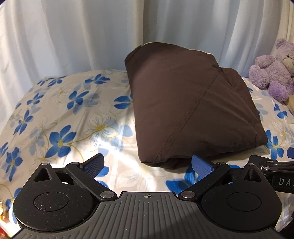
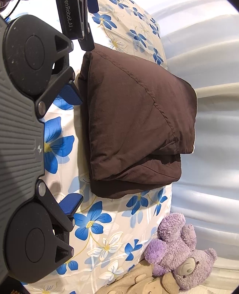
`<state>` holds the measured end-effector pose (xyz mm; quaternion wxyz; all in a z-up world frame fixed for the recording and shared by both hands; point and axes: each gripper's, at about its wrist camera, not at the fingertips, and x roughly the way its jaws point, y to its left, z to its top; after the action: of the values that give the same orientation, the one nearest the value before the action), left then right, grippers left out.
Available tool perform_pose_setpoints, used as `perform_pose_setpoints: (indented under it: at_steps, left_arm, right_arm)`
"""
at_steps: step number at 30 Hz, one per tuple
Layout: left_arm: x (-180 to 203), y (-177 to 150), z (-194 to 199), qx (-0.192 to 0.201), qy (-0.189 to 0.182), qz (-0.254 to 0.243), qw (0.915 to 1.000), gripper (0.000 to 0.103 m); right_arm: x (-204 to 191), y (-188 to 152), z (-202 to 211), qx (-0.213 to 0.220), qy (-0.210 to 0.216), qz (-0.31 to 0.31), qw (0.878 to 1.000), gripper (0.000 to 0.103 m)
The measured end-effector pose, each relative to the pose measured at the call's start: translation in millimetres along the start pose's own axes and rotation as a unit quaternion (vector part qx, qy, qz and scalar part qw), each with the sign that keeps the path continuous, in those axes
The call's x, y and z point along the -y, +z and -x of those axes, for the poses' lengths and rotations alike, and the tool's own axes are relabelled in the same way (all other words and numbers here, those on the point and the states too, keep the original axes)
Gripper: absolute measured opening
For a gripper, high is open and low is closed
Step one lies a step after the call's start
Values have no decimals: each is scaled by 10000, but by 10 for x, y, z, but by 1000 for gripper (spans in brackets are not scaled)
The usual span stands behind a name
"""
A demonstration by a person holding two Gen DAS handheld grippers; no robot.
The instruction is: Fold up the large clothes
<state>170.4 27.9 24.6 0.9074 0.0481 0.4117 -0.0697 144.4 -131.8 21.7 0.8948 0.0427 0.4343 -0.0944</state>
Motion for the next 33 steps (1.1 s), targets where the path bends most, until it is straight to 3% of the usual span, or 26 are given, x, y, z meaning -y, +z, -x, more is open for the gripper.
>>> perform_pose_setpoints:
  at_steps: [33]
  left_arm:
    - [134, 16, -80, -43, -96, -113, 9999, 103]
  right_arm:
    - [59, 1, -84, 0, -113, 42, 9999, 102]
